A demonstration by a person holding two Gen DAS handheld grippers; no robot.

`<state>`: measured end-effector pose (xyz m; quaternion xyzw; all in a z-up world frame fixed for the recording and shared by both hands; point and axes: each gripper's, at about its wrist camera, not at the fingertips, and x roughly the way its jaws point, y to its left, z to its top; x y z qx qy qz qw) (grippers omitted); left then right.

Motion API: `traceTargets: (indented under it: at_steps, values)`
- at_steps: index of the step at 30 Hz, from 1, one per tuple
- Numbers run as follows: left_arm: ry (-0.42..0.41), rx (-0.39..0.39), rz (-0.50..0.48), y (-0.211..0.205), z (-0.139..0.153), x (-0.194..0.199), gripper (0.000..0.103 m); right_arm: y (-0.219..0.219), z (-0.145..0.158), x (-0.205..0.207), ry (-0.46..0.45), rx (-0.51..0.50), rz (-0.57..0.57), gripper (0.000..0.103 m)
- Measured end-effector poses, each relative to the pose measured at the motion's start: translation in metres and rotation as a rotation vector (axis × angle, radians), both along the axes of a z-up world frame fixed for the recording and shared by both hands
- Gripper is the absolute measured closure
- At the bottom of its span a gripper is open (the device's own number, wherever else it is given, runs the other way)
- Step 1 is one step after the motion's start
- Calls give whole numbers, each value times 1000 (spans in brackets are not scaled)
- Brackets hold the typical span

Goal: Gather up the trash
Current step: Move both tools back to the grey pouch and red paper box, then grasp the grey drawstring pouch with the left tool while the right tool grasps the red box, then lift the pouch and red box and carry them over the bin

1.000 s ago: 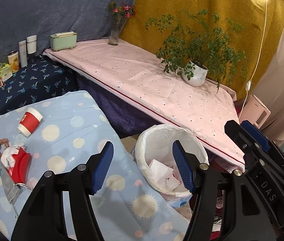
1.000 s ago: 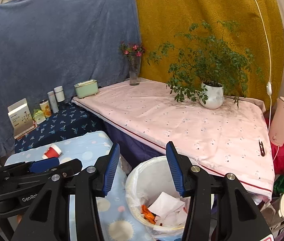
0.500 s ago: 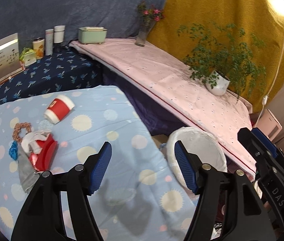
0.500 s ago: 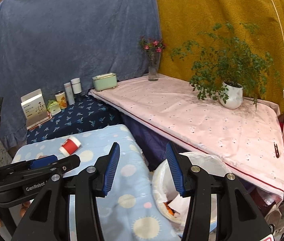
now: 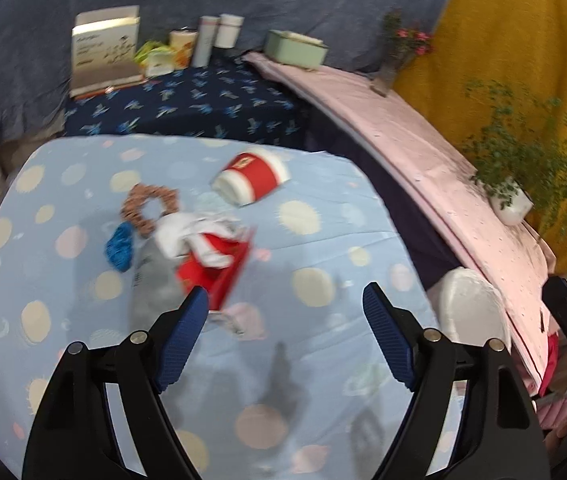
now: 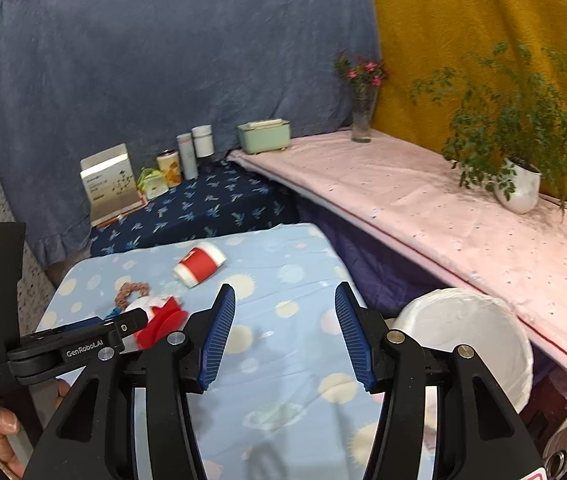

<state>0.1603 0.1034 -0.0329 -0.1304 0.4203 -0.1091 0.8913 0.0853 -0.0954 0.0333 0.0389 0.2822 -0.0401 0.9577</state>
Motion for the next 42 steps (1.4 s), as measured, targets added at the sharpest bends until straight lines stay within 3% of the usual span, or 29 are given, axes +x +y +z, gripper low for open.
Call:
traceTargets:
  at_steps: [9, 22, 28, 33, 36, 39, 42]
  values:
    - [115, 0, 101, 65, -49, 4, 23, 57, -26, 27, 75, 32, 103, 50]
    - [221, 3, 100, 87, -98, 14, 24, 117, -80, 70, 200, 69, 190, 50]
    - [219, 6, 49, 78, -105, 21, 44, 124, -103, 94, 262, 133, 197, 50]
    - [228, -30, 25, 79, -106, 26, 76, 133, -118, 114, 305, 169, 208, 50]
    - [225, -61, 14, 84, -107, 23, 86, 139, -129, 123, 329, 168, 210, 50]
    - [214, -65, 12, 87, -105, 19, 87, 145, -142, 130, 360, 161, 215, 50]
    - [212, -69, 16, 89, -104, 16, 88, 145, -151, 133, 383, 170, 215, 62]
